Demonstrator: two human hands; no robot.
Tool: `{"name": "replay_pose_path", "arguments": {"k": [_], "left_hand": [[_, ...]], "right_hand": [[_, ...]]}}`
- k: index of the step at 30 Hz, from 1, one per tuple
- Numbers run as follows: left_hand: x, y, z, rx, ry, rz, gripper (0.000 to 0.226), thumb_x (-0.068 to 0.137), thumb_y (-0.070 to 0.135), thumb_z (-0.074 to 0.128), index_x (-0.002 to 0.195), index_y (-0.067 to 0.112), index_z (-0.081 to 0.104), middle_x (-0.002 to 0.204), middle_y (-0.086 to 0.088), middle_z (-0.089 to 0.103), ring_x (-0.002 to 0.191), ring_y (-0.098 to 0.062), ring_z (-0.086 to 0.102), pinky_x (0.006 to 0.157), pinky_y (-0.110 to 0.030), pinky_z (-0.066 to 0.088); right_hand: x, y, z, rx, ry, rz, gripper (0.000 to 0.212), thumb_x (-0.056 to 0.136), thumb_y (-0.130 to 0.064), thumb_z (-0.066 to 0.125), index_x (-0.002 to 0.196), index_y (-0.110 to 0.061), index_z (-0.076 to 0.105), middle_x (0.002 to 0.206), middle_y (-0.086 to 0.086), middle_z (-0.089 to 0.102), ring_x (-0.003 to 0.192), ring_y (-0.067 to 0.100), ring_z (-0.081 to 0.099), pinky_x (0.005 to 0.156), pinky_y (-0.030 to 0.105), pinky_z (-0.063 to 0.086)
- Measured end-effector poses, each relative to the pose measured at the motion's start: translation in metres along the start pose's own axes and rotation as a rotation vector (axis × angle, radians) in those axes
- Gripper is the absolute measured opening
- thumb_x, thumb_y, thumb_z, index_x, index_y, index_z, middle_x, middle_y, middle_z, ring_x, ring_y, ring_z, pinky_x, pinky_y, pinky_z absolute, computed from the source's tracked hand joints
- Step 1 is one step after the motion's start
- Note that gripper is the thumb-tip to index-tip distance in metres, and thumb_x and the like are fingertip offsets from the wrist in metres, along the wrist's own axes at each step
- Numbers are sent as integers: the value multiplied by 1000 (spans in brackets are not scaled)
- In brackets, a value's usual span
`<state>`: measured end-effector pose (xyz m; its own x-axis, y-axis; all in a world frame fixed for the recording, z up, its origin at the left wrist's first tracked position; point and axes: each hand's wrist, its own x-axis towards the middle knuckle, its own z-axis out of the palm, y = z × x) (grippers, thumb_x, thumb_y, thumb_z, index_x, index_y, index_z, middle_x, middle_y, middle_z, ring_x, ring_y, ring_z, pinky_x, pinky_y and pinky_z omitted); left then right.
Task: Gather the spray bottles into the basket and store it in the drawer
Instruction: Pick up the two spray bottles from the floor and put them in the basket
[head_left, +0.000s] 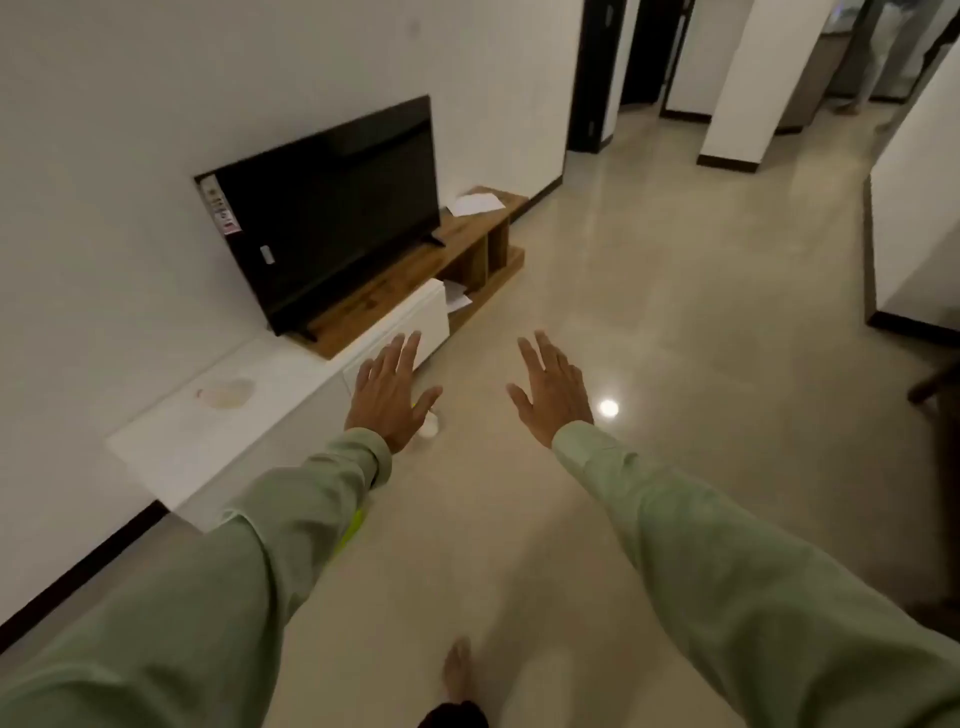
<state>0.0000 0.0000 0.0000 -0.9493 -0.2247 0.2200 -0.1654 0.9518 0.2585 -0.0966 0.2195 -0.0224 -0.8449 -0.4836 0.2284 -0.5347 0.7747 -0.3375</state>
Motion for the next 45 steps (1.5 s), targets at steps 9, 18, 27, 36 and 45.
{"name": "replay_pose_path", "arguments": {"k": [9,18,27,36,45], "left_hand": [[135,5,107,-46,-220,76,76,95,55,44,155,18,16,162,-10,23,149,-30,24,122,-49,20],[267,37,199,-75,-409,111,76,96,48,49,156,16,16,162,-12,21,147,-29,25,119,-45,23],[404,72,326,-91,-549,-23,77,95,48,50,156,17,14,162,-12,20,148,-31,24,120,-45,23],[505,59,494,-164,-659,-151,75,97,49,44,157,22,7,166,-6,9,153,-25,11,123,-45,17],[533,-21,789,-216,-744,-171,74,97,50,43,157,21,9,166,-7,11,153,-25,11,123,-42,16]], "right_hand": [[87,90,48,0,-104,250,67,103,-42,47,160,-20,19,169,9,14,152,28,24,120,45,27],[179,206,95,56,-220,475,68,100,-36,53,158,-18,22,165,11,22,149,29,28,113,45,32],[309,363,163,172,-409,627,68,100,-34,53,158,-18,21,161,8,30,141,30,36,110,44,35],[400,468,309,324,-539,813,70,98,-35,57,157,-18,24,155,8,38,142,30,37,112,43,34],[417,562,599,493,-500,1024,73,92,-41,64,153,-18,30,151,9,44,136,31,44,109,46,39]]}}
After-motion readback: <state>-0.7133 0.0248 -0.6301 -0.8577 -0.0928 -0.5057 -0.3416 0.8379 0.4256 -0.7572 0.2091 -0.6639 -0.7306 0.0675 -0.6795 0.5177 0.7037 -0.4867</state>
